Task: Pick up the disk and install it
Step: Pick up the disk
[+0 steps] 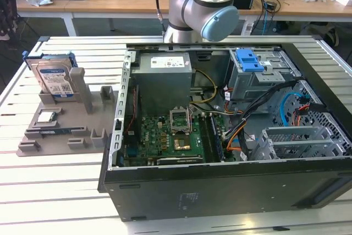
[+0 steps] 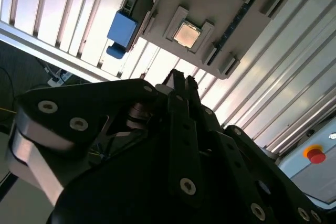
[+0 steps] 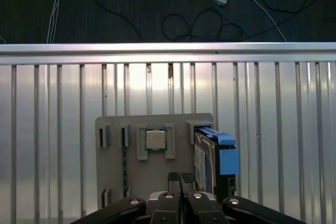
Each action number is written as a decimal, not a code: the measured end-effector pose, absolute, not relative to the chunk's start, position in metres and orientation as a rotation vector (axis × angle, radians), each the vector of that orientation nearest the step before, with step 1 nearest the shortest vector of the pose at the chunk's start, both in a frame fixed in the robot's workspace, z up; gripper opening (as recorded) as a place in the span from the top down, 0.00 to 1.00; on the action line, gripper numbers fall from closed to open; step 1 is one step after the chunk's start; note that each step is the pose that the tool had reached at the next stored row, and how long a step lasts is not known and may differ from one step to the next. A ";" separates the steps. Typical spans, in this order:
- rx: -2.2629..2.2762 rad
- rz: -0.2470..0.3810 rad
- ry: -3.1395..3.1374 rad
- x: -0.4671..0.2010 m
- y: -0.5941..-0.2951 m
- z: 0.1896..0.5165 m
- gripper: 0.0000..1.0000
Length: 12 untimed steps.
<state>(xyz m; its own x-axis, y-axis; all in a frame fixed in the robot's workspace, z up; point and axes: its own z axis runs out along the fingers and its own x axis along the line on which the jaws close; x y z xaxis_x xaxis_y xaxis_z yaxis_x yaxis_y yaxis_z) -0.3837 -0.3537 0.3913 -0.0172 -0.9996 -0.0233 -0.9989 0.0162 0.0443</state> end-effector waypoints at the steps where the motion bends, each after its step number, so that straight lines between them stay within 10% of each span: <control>1: 2.192 -0.075 -2.229 -0.384 -0.354 0.391 0.77; 4: 2.192 -0.075 -2.229 -0.384 -0.354 0.391 0.59; 12: 2.192 -0.075 -2.229 -0.384 -0.353 0.391 0.52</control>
<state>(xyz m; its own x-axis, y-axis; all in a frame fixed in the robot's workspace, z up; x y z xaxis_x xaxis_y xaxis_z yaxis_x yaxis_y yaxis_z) -0.3837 -0.3532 0.3911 -0.0173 -0.9996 -0.0234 -0.9989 0.0162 0.0442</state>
